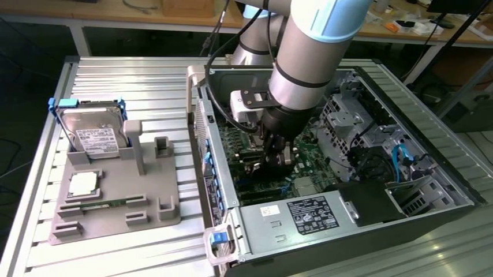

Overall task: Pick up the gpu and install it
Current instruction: 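Press down on the gpu until it lock into place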

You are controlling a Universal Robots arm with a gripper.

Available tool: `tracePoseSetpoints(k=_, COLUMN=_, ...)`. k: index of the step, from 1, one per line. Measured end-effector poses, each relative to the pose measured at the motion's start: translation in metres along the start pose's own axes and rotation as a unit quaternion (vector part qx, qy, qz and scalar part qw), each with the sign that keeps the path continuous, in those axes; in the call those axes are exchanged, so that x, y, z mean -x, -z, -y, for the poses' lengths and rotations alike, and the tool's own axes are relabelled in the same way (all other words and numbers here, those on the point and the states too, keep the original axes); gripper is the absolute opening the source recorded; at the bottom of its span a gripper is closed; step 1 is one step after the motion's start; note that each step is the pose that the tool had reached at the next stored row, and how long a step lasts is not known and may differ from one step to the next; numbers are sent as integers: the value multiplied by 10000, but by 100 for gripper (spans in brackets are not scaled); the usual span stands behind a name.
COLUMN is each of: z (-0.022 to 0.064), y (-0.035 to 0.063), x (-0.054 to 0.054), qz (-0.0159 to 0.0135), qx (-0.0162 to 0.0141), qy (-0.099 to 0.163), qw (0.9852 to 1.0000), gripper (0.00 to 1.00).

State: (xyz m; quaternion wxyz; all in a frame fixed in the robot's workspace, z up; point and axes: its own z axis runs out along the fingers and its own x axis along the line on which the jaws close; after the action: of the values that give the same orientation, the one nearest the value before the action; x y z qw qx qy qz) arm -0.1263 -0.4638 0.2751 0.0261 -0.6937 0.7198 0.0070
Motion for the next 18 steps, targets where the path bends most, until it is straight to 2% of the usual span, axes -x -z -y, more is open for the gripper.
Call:
tracePoseSetpoints(k=6, z=-11, y=1, x=0, qz=-1, qx=0, qy=-1, qw=10000, gripper=11)
tracePoseSetpoints(k=10, z=-141, y=4, x=-5, qz=0, qx=0, qy=1, qw=10000, gripper=11)
tracePoseSetpoints(k=12, z=-260, y=7, x=-10, qz=0, qx=-1, qy=0, qw=10000, gripper=11)
tracePoseSetpoints(k=13, z=-285, y=8, x=-10, qz=0, qx=-3, qy=0, qw=10000, gripper=11)
tracePoseSetpoints(k=15, z=-327, y=9, x=-9, qz=1, qx=-20, qy=0, qw=10000, gripper=11)
tracePoseSetpoints(k=18, z=-389, y=11, x=-6, qz=1, qx=-68, qy=2, qw=10000, gripper=11)
